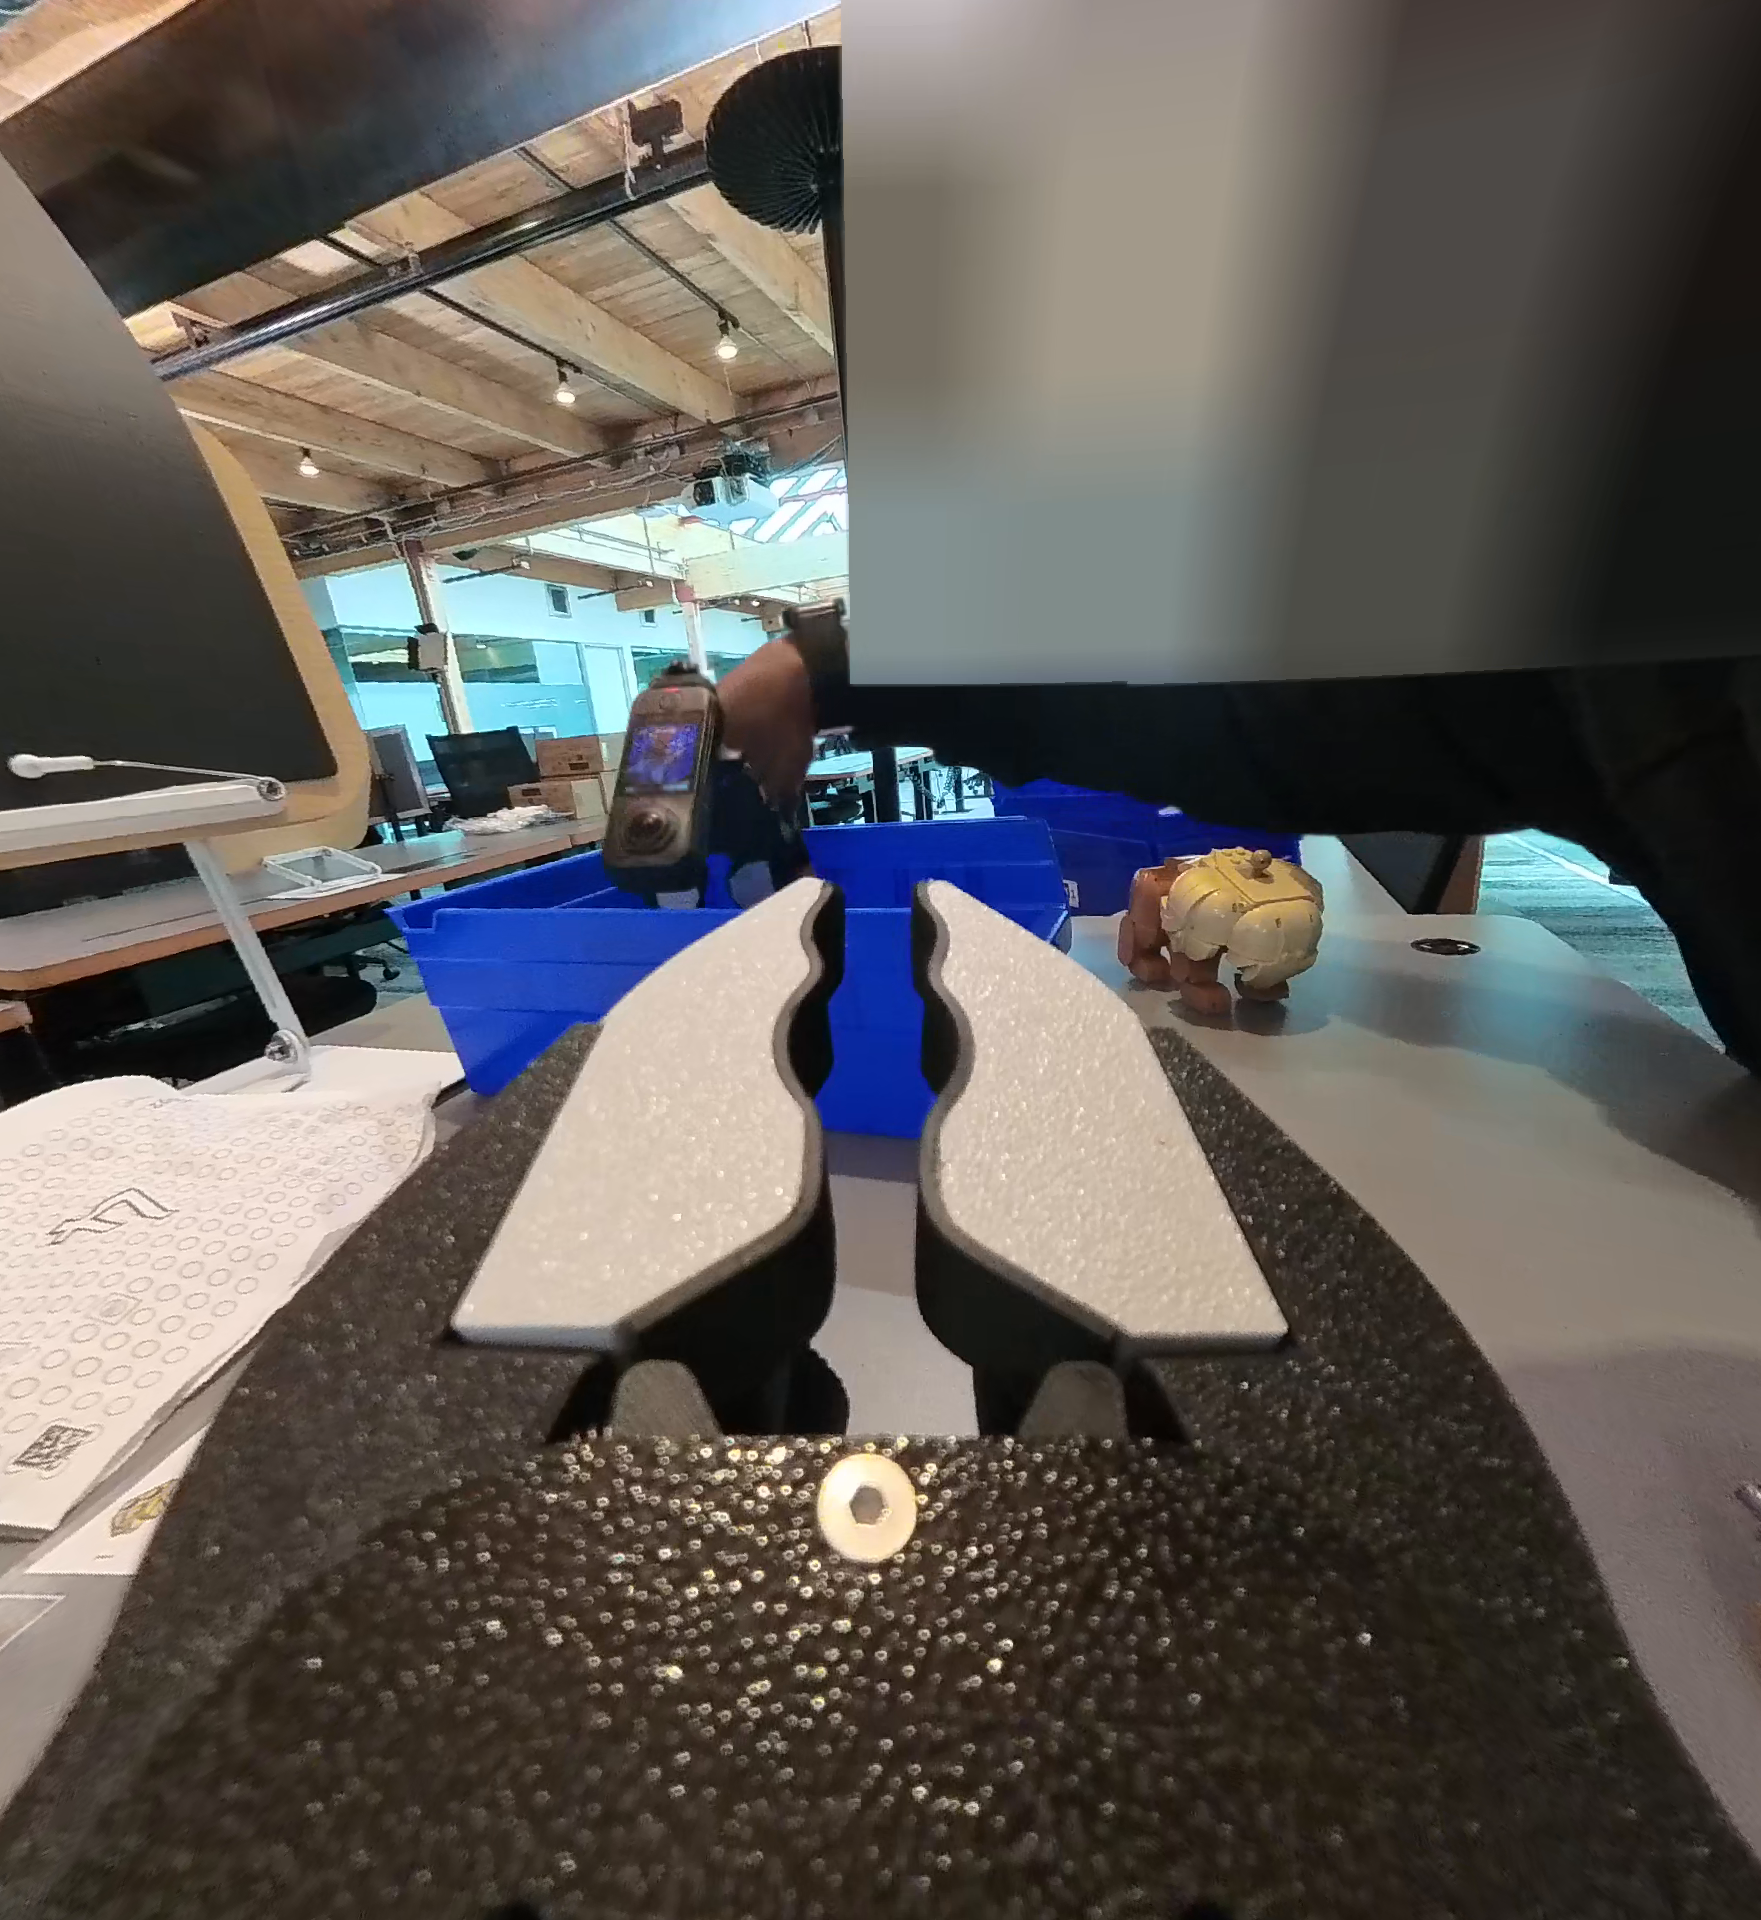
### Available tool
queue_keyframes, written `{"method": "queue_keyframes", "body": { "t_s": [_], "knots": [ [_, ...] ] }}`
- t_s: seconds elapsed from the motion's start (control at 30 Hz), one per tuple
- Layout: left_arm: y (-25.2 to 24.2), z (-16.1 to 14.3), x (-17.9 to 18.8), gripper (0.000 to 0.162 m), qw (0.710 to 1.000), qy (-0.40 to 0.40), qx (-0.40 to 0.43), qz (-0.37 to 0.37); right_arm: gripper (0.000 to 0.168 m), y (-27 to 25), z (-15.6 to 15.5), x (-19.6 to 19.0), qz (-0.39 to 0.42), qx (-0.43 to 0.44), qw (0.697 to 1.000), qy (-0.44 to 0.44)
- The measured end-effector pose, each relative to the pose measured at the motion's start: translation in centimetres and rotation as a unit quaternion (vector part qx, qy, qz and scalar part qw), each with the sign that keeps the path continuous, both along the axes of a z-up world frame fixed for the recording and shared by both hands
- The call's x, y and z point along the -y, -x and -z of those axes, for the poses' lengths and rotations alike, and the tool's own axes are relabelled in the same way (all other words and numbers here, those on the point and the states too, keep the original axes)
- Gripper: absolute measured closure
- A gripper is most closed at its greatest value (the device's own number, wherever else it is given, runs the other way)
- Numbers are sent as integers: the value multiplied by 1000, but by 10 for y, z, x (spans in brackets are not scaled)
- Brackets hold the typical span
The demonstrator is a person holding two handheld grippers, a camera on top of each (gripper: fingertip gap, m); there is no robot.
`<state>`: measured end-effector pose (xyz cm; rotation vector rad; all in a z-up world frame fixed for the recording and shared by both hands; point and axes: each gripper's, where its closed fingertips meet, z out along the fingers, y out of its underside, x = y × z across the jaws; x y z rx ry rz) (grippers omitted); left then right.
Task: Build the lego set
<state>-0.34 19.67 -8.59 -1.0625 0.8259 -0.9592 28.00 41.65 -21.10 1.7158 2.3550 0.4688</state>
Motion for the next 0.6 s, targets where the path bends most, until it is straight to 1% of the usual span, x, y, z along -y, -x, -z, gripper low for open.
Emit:
{"method": "queue_keyframes", "body": {
  "t_s": [0.13,0.3,0.4,0.6],
  "knots": [
    [0,1,1,151,1000,-1,-3,0,137,-8,6,-6,-10,48,999,4],
    [1,0,1,150,1000,1,-2,0,139,-7,13,-8,-16,63,998,22],
    [1,0,1,150,1000,1,-2,0,145,-6,13,-11,-8,68,997,26],
    [2,1,1,150,1000,1,-3,0,146,-7,12,-9,12,67,997,29]
  ]
}}
